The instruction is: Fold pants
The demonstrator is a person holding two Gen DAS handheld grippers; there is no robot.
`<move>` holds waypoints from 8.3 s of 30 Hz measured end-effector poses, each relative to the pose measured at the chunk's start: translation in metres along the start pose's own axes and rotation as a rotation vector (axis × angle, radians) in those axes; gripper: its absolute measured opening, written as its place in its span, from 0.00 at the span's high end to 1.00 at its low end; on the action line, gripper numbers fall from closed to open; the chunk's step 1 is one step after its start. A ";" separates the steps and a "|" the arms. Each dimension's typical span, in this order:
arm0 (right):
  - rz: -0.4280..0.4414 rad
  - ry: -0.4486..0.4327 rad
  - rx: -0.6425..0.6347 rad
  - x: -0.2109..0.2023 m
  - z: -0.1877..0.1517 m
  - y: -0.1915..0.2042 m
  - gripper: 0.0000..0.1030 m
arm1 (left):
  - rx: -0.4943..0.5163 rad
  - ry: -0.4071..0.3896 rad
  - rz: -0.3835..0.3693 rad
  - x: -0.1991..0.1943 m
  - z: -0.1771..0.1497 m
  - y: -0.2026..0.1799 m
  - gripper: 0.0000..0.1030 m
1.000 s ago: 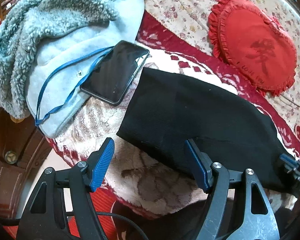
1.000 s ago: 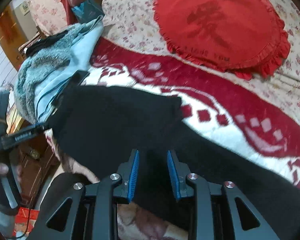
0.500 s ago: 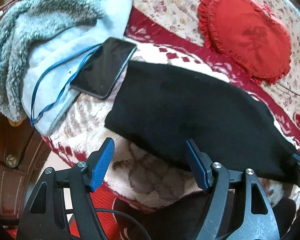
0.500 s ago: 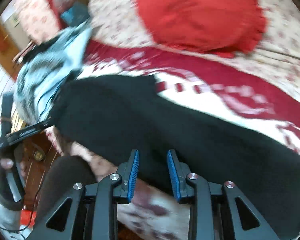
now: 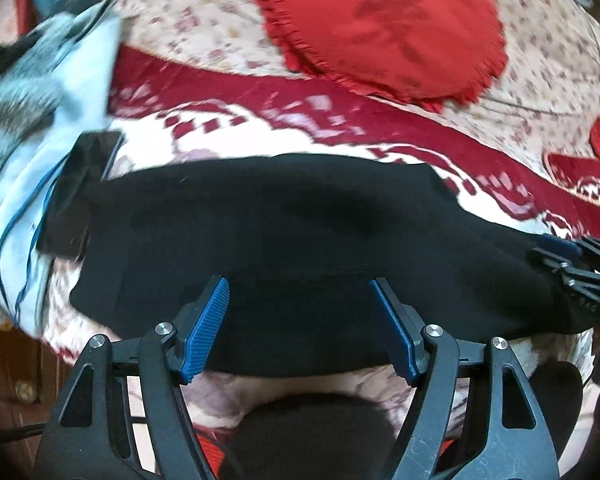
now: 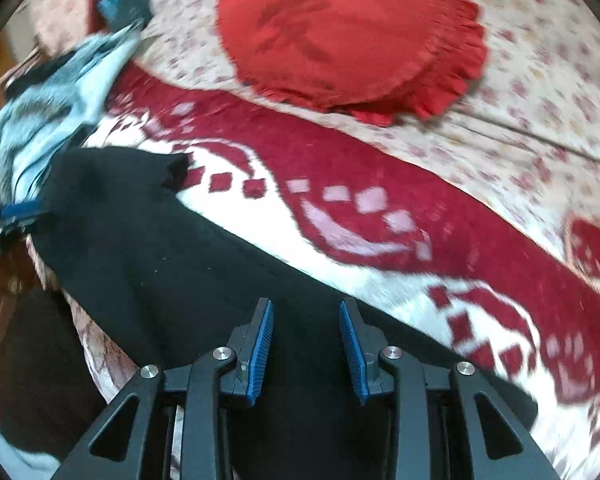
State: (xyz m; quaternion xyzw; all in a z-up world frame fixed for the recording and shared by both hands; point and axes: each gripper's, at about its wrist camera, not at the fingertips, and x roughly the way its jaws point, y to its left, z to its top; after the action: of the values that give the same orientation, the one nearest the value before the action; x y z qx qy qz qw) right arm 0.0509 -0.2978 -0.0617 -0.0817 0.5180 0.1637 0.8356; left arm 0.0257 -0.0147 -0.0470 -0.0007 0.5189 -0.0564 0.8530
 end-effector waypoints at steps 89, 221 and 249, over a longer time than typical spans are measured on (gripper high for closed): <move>0.335 -0.458 0.565 -0.115 -0.130 -0.084 0.89 | 0.760 -0.017 -0.507 -0.008 0.029 -0.336 0.76; 0.154 -0.057 0.115 0.023 0.079 0.104 0.72 | -0.049 0.013 -0.215 0.005 -0.018 0.013 0.73; 0.232 -0.058 0.030 0.007 0.069 0.150 0.67 | -0.174 0.000 -0.178 -0.019 -0.041 0.068 0.55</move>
State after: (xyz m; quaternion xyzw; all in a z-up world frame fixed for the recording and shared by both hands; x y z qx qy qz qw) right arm 0.0578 -0.1350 -0.0319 -0.0041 0.5019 0.2539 0.8268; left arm -0.0128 0.0567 -0.0527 -0.1209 0.5195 -0.0866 0.8414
